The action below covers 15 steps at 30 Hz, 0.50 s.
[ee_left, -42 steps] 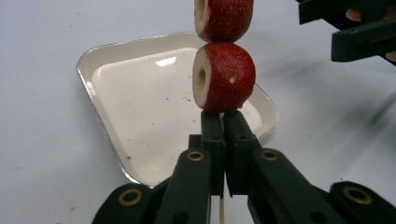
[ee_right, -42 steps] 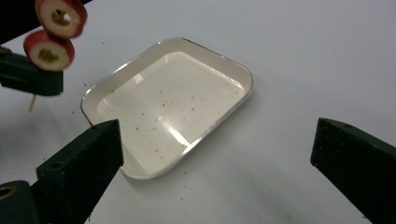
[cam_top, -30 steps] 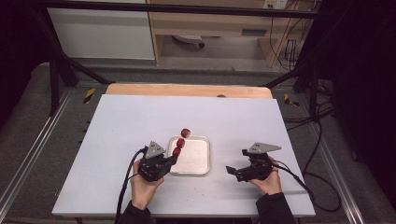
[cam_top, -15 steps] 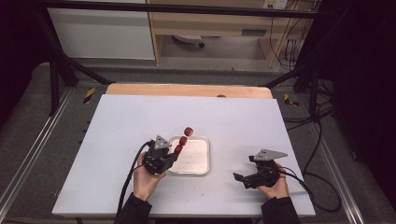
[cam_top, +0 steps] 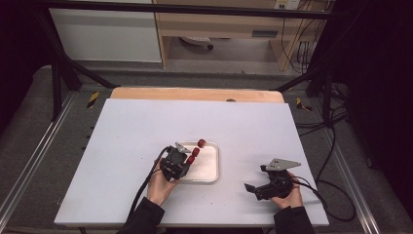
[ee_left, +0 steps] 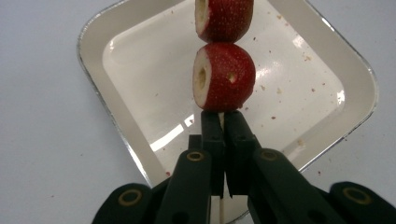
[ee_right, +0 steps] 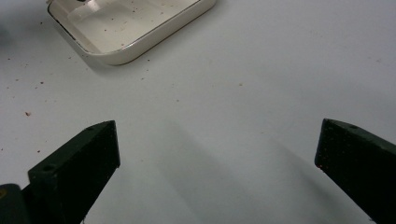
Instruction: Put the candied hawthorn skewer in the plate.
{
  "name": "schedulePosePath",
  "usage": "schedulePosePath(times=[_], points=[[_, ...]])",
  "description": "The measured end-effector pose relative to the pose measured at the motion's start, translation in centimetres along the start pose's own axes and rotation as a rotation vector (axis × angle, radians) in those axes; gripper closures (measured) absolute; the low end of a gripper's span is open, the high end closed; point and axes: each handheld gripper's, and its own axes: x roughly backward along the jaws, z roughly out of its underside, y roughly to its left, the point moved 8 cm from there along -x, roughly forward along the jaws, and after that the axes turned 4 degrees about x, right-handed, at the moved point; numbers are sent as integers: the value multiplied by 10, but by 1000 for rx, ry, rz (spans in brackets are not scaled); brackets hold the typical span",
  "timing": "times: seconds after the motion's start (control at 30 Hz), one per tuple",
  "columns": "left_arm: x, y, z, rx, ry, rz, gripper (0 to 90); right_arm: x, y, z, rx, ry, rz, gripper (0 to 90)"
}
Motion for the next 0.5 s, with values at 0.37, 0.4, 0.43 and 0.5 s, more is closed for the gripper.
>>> schedulePosePath(times=[0.37,0.4,0.43,0.5], points=[[-11,-3,2,-18,53,-29,878,0,-1,0,2,-1,-1,5],[-11,-3,2,-22,54,-32,878,0,0,0,1,-2,0,6],[-11,-3,2,-25,53,-33,878,0,0,0,2,-2,0,5],[-11,-3,2,-30,52,-31,877,0,-1,0,0,-1,1,5]])
